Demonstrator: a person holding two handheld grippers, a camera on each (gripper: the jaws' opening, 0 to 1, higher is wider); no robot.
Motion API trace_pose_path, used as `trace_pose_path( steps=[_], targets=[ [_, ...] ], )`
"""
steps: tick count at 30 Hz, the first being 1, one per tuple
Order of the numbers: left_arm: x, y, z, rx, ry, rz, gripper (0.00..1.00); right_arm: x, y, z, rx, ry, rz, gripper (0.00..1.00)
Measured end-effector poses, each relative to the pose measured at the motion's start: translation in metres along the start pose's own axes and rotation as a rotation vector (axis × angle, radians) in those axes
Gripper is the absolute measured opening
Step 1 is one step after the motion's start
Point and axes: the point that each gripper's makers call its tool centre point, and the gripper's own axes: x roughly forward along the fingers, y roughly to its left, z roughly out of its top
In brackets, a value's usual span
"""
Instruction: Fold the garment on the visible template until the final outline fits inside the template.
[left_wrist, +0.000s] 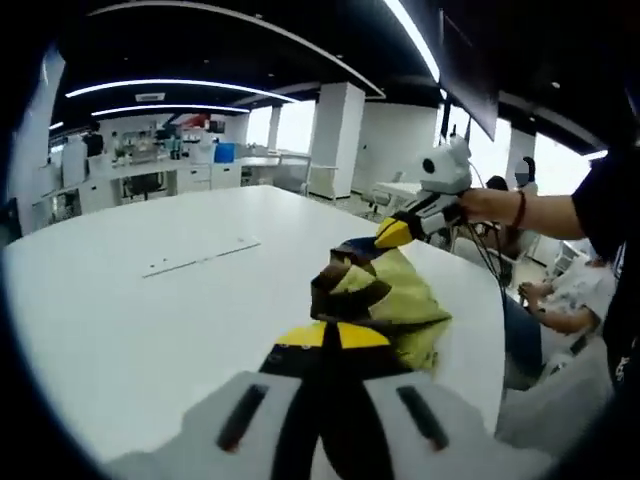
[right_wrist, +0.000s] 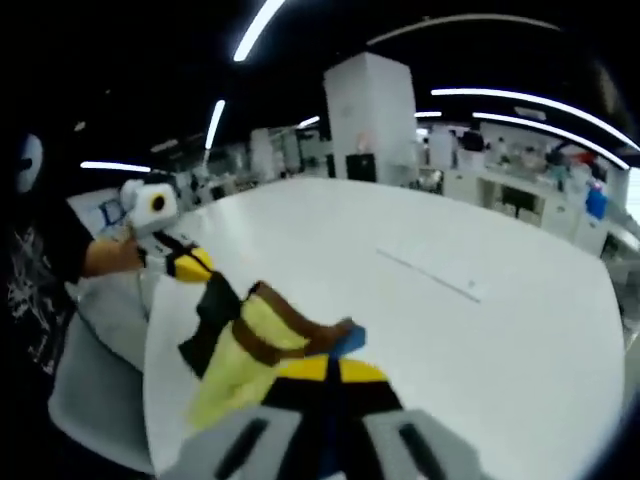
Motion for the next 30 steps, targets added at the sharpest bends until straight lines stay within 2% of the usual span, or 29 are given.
trace_pose_path(
  steps=[4, 13, 17, 21, 24, 30],
  targets=[
    [-0.01, 0.02, 0.019, 0.063, -0.032, 0.071, 0.0, -0.001, -0.008, 0.015, -0.007, -0.038, -0.042, 0.0],
    [-0.026, 0.071, 0.051, 0.057, -0.098, 0.186, 0.0, 0.006, -0.035, 0.028, 0.005, -0.074, -0.128, 0.0],
    [-0.029, 0.092, 0.054, 0.054, -0.098, 0.231, 0.0, 0.008, -0.055, 0.037, 0.04, -0.106, -0.175, 0.0],
    [-0.03, 0.114, 0.056, 0.054, -0.097, 0.274, 0.0, 0.015, -0.068, 0.043, 0.064, -0.11, -0.214, 0.0],
    [-0.028, 0.137, 0.052, 0.045, -0.082, 0.311, 0.0, 0.021, -0.08, 0.044, 0.088, -0.123, -0.234, 0.0],
    [-0.023, 0.167, 0.044, 0.068, -0.048, 0.392, 0.0, 0.039, -0.102, 0.043, 0.179, -0.148, -0.27, 0.0]
  ],
)
